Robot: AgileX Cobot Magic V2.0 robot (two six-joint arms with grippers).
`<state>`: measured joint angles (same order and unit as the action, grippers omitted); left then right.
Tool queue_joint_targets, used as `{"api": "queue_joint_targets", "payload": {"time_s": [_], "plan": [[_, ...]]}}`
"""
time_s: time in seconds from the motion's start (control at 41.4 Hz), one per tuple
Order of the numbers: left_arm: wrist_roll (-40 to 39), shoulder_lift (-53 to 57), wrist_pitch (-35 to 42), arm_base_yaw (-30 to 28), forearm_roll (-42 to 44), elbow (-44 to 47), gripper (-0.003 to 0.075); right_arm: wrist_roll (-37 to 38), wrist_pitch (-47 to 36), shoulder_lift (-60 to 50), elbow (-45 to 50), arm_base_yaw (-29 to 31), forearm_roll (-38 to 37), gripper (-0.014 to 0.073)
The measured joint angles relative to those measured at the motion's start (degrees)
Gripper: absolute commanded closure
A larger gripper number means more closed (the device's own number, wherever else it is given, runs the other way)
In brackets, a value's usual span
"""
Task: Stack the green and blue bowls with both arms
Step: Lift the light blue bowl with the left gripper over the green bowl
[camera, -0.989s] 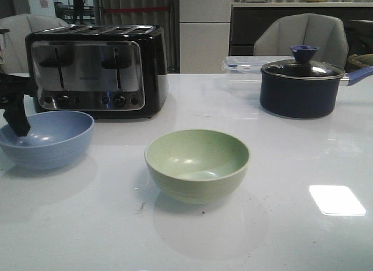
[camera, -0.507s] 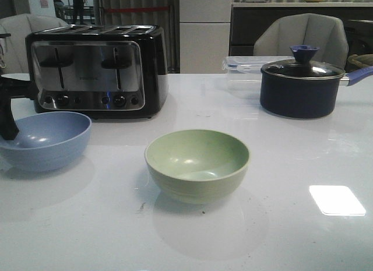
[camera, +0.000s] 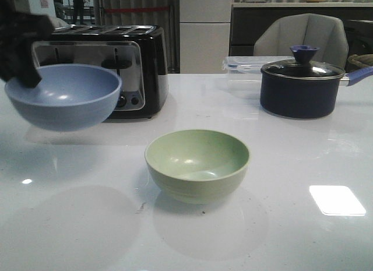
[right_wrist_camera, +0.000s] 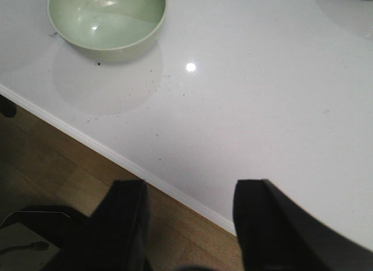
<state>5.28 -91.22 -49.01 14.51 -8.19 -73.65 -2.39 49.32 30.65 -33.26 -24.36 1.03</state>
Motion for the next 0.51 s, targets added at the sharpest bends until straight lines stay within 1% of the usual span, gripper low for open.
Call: {"api": "queue_joint_targets", "payload": {"time_s": [0.097,0.217,0.386,0.507], "plan": [[0.1,0.8,-3.4,3.7,-1.7,-4.5,0.0627,0.0,0.0,0.0,0.0,0.0,0.0,0.0150],[0.2,0.8,-4.5,8.4,-4.2,-8.1,0.0627,0.0,0.0,0.0,0.0,0.0,0.0,0.0150],[0.3,0.6,-4.1,14.5,-5.1,-8.9,0.0627,0.0,0.0,0.0,0.0,0.0,0.0,0.0150],[0.3,-1.1,-3.5,16.9,-5.2,-8.9,0.0627,0.0,0.0,0.0,0.0,0.0,0.0,0.0150]]}}
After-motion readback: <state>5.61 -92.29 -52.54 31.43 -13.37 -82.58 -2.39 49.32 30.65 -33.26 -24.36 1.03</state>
